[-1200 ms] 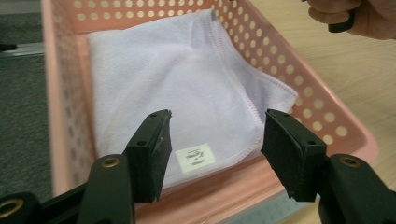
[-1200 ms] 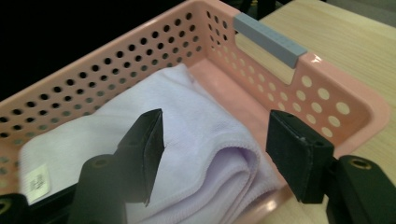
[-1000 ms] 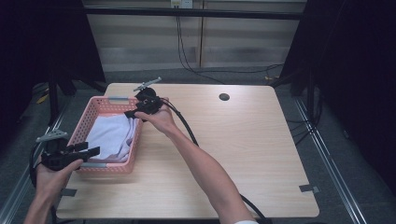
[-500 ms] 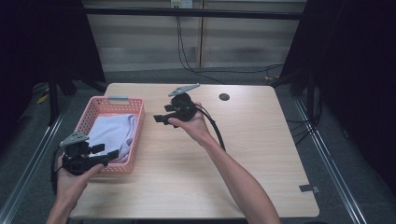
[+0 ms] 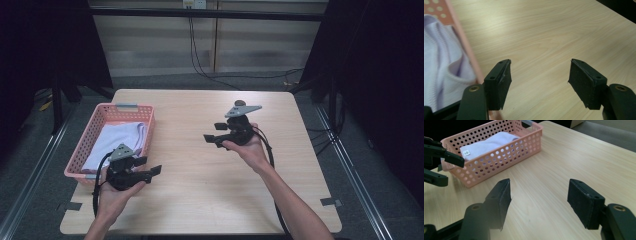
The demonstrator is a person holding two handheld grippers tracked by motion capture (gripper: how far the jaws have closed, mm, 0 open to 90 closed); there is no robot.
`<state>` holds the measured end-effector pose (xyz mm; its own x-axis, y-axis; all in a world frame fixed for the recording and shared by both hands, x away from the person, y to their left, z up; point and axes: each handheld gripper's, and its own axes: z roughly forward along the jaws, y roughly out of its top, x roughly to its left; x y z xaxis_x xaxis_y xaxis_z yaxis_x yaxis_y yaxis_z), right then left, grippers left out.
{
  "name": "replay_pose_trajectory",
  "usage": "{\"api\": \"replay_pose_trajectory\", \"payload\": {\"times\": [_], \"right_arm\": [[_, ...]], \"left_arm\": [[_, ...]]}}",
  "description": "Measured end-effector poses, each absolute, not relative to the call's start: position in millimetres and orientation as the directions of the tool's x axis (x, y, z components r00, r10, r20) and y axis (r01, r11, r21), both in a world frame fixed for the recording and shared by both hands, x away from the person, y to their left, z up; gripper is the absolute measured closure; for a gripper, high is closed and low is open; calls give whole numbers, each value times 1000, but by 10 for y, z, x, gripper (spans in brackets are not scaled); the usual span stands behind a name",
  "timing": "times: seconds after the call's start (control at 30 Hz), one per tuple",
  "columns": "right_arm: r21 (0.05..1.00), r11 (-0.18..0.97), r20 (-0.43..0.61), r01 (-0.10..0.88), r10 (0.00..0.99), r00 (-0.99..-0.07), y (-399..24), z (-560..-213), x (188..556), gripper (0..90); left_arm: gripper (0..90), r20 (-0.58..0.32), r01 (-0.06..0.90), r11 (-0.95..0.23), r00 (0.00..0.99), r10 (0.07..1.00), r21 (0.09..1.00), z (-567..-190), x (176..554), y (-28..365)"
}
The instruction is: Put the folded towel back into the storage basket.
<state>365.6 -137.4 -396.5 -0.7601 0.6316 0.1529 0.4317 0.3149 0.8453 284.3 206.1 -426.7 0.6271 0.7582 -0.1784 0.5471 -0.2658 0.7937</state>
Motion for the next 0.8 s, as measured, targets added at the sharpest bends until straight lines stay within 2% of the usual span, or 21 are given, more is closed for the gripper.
{"api": "replay_pose_trajectory", "payload": {"times": [0.33, 0.53, 0.6, 0.73, 0.8], "right_arm": [[840, 293, 150, 457, 684, -714, -1949, -4044, 3235, 364], [828, 267, 159, 493, 731, -663, -2333, -4153, 2912, 359], [816, 261, 165, 515, 749, -641, -2456, -4220, 2792, 355], [798, 256, 158, 546, 785, -599, -2673, -4346, 2575, 345], [785, 247, 174, 568, 792, -585, -2766, -4438, 2503, 339]], "left_arm": [[306, -176, 557, -313, 656, 734, 769, -4350, 2880, 1685], [298, -176, 556, -342, 678, 714, 757, -4450, 2744, 1509], [297, -196, 571, -338, 676, 710, 748, -4498, 2672, 1488], [282, -143, 558, -370, 672, 726, 742, -4621, 2515, 1525], [273, -155, 573, -390, 682, 715, 721, -4691, 2498, 1554]]}}
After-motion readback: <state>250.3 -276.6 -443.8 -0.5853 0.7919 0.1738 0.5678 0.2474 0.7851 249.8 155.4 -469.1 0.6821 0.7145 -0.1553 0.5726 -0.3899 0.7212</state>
